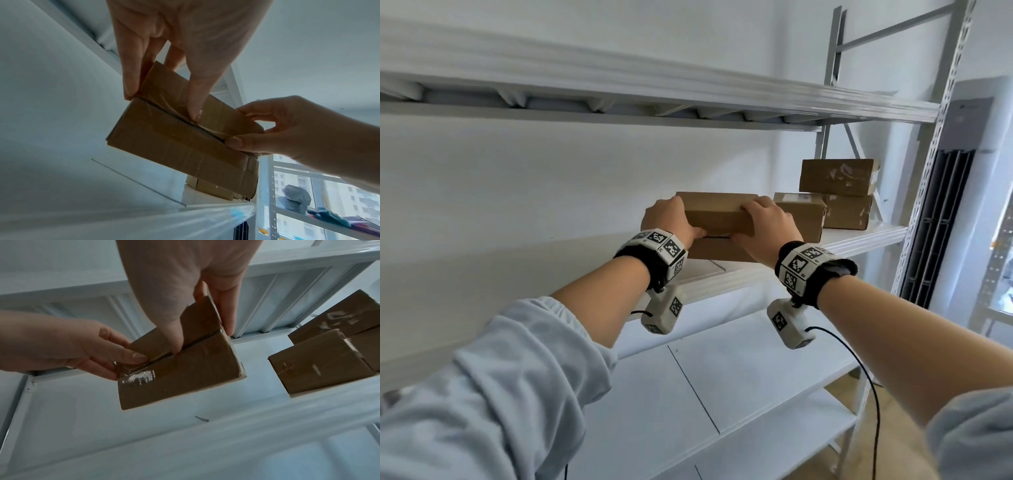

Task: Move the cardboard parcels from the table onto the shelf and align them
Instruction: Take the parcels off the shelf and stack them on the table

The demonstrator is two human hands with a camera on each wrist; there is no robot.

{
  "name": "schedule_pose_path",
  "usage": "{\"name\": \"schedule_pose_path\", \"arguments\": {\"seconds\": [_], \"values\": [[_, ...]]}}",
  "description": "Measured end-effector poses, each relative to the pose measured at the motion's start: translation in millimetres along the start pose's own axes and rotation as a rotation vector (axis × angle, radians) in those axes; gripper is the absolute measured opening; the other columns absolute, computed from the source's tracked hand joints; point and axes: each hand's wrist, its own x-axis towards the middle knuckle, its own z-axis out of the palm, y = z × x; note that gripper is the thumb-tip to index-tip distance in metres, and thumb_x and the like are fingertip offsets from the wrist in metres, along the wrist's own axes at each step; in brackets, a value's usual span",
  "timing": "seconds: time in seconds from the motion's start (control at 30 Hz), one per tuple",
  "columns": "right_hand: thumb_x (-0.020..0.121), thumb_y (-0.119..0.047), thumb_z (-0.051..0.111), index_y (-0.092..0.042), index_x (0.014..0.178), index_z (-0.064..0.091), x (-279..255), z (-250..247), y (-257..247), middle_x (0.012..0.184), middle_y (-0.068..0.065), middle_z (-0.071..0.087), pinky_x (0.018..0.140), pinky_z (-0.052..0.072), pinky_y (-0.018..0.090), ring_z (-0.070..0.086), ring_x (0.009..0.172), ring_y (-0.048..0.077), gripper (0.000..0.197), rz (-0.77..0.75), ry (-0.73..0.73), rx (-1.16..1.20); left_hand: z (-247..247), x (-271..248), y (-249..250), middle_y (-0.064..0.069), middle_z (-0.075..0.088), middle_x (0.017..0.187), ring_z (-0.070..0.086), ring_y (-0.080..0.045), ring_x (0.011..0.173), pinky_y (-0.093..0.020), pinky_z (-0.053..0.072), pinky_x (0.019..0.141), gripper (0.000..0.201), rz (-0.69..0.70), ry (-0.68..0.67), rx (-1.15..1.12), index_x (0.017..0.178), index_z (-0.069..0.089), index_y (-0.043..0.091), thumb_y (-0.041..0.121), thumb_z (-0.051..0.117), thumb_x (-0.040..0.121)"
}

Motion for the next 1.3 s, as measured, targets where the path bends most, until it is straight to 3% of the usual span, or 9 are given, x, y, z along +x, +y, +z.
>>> {"name": "schedule_pose_path", "arguments": {"seconds": [0.33, 0.7, 0.87, 1.03, 1.3], "values": [[0.087, -0.032, 0.07, -0.012, 0.128, 0.053, -97, -42, -88, 0.134, 0.006, 0.049, 0.096, 0.041, 0.041, 0.058, 0.111, 0.033, 0.048, 0.0, -0.035, -0.083, -57, -100, -47, -0.007, 0.068, 0.108, 0.065, -0.028, 0.098, -0.033, 0.05, 0.081, 0.062, 0.013, 0.023, -0.094, 0.113, 0.059, 0.015, 0.053, 0.082, 0.07], [0.087, -0.024, 0.068, -0.01, 0.128, 0.052, -224, -80, -177, 0.134, 0.008, 0.049, 0.089, 0.042, 0.037, 0.058, 0.104, 0.037, 0.046, -0.1, -0.071, 0.039, -137, -256, -90, -0.007, 0.067, 0.108, 0.064, -0.029, 0.098, -0.033, 0.05, 0.081, 0.065, -0.118, 0.07, -0.082, 0.115, 0.057, 0.014, 0.051, 0.083, 0.07], [0.085, -0.019, 0.066, -0.011, 0.129, 0.052, -300, -76, -224, 0.138, 0.007, 0.047, 0.085, 0.044, 0.039, 0.059, 0.099, 0.039, 0.047, -0.131, -0.12, 0.123, -159, -355, -125, -0.009, 0.063, 0.115, 0.061, -0.031, 0.106, -0.036, 0.049, 0.086, 0.071, -0.247, 0.064, -0.091, 0.127, 0.053, 0.015, 0.05, 0.082, 0.072], [0.084, -0.019, 0.067, -0.012, 0.131, 0.052, -359, -62, -277, 0.141, 0.007, 0.046, 0.09, 0.048, 0.043, 0.06, 0.101, 0.037, 0.05, -0.183, -0.174, 0.236, -189, -434, -169, -0.009, 0.062, 0.123, 0.058, -0.029, 0.114, -0.034, 0.046, 0.092, 0.082, -0.36, 0.087, -0.078, 0.138, 0.049, 0.017, 0.051, 0.083, 0.071], [0.08, -0.013, 0.069, -0.009, 0.129, 0.055, -424, -32, -372, 0.144, 0.01, 0.046, 0.077, 0.05, 0.04, 0.062, 0.091, 0.039, 0.052, -0.289, -0.15, 0.364, -238, -528, -242, -0.007, 0.063, 0.125, 0.058, -0.027, 0.115, -0.038, 0.048, 0.097, 0.084, -0.471, 0.207, -0.03, 0.139, 0.05, 0.02, 0.051, 0.085, 0.069]]}}
